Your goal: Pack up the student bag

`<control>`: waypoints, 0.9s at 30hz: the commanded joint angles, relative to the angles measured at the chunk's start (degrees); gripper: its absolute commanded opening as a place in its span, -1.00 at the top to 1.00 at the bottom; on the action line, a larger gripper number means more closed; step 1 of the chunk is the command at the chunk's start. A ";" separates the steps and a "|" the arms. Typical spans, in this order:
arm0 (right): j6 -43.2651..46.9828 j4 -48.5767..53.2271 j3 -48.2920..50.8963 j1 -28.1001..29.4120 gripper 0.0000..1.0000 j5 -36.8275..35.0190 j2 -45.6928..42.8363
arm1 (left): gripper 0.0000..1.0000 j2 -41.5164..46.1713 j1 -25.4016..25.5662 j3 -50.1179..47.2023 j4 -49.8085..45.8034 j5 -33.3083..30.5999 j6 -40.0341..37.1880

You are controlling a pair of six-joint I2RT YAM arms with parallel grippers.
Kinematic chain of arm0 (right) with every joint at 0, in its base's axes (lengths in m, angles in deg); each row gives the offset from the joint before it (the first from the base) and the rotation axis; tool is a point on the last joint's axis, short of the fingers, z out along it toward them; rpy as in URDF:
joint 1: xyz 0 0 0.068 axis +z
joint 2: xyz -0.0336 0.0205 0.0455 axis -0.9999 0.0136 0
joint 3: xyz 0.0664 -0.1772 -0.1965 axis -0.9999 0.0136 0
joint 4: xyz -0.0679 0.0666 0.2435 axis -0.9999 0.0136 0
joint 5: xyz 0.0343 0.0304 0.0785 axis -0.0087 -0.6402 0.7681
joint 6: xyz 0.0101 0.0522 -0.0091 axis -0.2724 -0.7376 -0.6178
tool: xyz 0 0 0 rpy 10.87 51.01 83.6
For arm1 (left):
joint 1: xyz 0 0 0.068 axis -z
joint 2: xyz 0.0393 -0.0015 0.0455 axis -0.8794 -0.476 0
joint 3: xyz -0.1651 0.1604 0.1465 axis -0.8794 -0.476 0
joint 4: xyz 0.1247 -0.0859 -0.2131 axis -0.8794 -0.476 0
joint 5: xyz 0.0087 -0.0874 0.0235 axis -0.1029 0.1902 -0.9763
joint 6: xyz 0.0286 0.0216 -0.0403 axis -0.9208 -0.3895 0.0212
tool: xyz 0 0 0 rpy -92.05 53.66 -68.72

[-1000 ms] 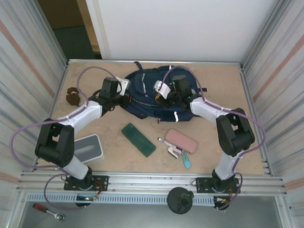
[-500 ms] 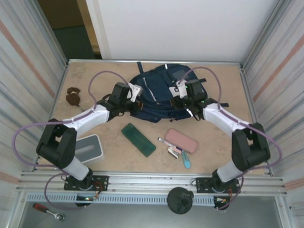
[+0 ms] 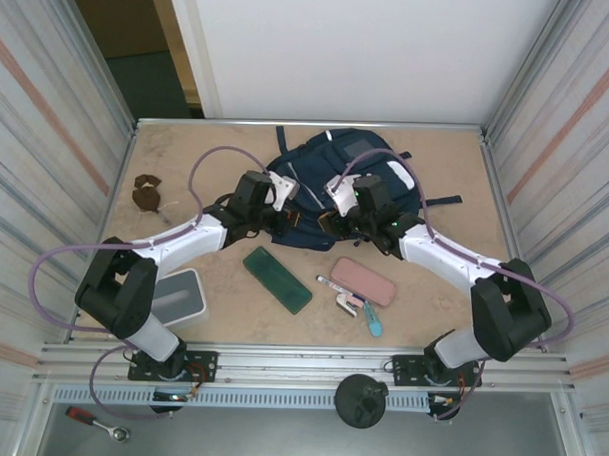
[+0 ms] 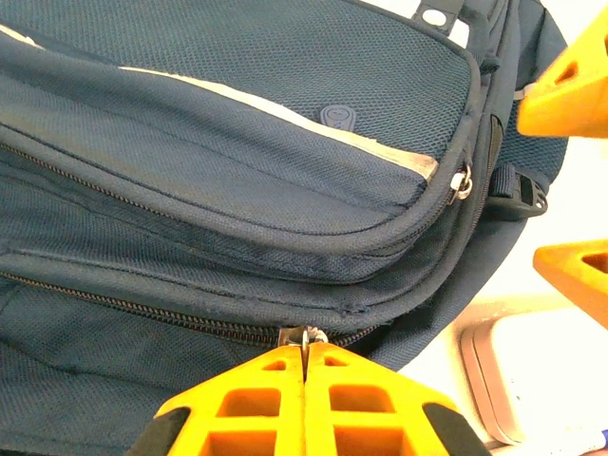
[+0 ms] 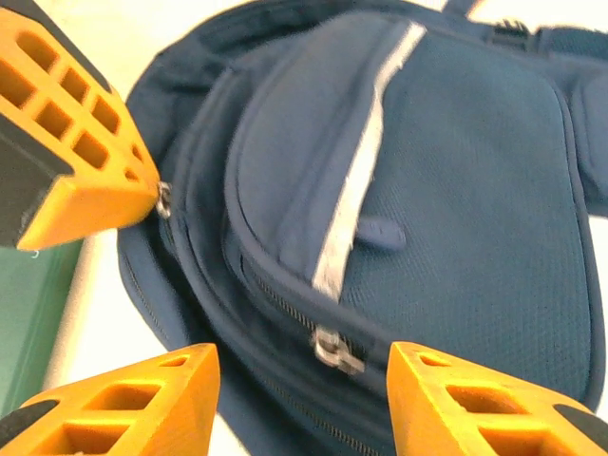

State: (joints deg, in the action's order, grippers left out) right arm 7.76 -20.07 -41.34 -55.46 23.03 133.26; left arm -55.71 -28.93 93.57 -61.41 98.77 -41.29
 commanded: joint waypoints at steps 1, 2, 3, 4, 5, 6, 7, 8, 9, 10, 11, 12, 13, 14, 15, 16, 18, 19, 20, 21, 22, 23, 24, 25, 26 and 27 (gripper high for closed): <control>8.85 -2.62 -3.69 0.43 0.00 2.65 3.22 | 1.00 1.16 -0.65 -1.16 4.29 2.41 1.84; 9.61 -2.35 -4.58 0.42 0.00 3.39 4.30 | 1.00 1.16 -0.72 -1.40 4.56 2.63 2.02; 10.20 -2.02 -5.32 0.38 0.00 4.03 5.17 | 1.00 1.16 -0.74 -1.52 4.65 2.72 2.10; 10.74 -1.73 -6.16 0.49 0.00 4.42 6.20 | 1.00 1.24 -0.83 -1.69 4.72 2.79 2.12; 11.21 -1.30 -6.95 0.49 -0.01 4.98 7.16 | 1.00 1.25 -0.88 -1.80 4.76 2.78 2.19; 11.70 -0.89 -7.55 0.47 0.00 5.62 7.86 | 1.00 1.25 -0.87 -1.80 4.77 2.86 2.29; 12.12 -0.78 -7.97 0.52 -0.01 6.25 8.53 | 1.00 1.25 -0.91 -1.89 4.74 2.92 2.31; 12.30 -0.96 -8.13 0.52 -0.01 6.69 9.00 | 1.00 1.26 -0.91 -1.89 4.77 2.90 2.34; 12.63 -0.99 -8.23 0.52 -0.01 7.38 9.47 | 1.00 1.25 -0.91 -1.96 4.84 2.94 2.43; 12.83 -1.12 -8.27 0.52 -0.01 7.89 9.80 | 1.00 1.25 -0.91 -1.98 4.91 2.94 2.46; 12.84 -1.25 -8.42 0.50 -0.01 8.20 10.12 | 1.00 1.25 -0.91 -1.98 4.89 2.95 2.47; 13.05 -1.26 -8.48 0.49 -0.01 8.75 10.40 | 1.00 1.25 -0.91 -1.98 4.91 3.00 2.47; 13.10 -1.46 -8.56 0.48 -0.02 9.26 10.68 | 1.00 1.25 -0.99 -1.98 4.94 2.92 2.47; 13.10 -1.67 -8.57 0.44 -0.02 9.62 10.87 | 1.00 1.25 -1.01 -1.98 4.92 2.92 2.51; 13.25 -1.63 -8.75 0.41 -0.02 10.25 11.18 | 1.00 1.25 -1.01 -2.02 4.90 2.92 2.47; 13.53 -1.36 -9.08 0.34 -0.02 10.61 11.67 | 1.00 1.34 -1.00 -2.15 4.90 2.91 2.47; 13.93 -0.89 -9.87 0.32 -0.02 9.86 12.71 | 1.00 1.42 -1.09 -2.22 4.92 2.92 2.47; 14.30 -0.42 -10.47 0.30 -0.02 9.14 13.33 | 1.00 1.53 -1.18 -2.25 4.92 2.89 2.42; 14.65 -0.15 -10.85 0.33 -0.02 8.43 13.94 | 1.00 1.52 -1.25 -2.33 4.95 2.92 2.40; 14.85 -0.11 -11.25 0.33 0.00 7.53 14.52 | 1.00 1.52 -1.27 -2.36 4.98 2.89 2.43; 15.09 -0.11 -11.58 0.30 0.03 6.80 14.94 | 1.00 1.52 -1.35 -2.42 5.01 2.90 2.38; 15.29 -0.11 -11.85 0.26 0.06 6.33 15.24 | 1.00 1.52 -1.35 -2.50 4.99 2.94 2.38; 15.55 -0.05 -12.09 0.25 0.10 5.73 15.51 | 1.00 1.56 -1.44 -2.55 5.06 2.94 2.38; 15.80 0.14 -12.31 0.19 0.17 5.34 15.64 | 1.00 1.60 -1.59 -2.57 5.09 2.98 2.42; 15.98 0.23 -12.41 0.25 0.24 5.00 15.58 | 1.00 1.67 -1.66 -2.68 5.09 2.98 2.45; 16.09 0.19 -12.33 0.21 0.36 4.60 15.41 | 1.00 1.77 -1.85 -2.77 5.10 2.97 2.47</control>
State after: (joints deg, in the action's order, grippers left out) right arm 22.41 -21.10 -52.10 -55.37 30.28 147.88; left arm -55.71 -29.92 91.35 -58.61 100.49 -39.43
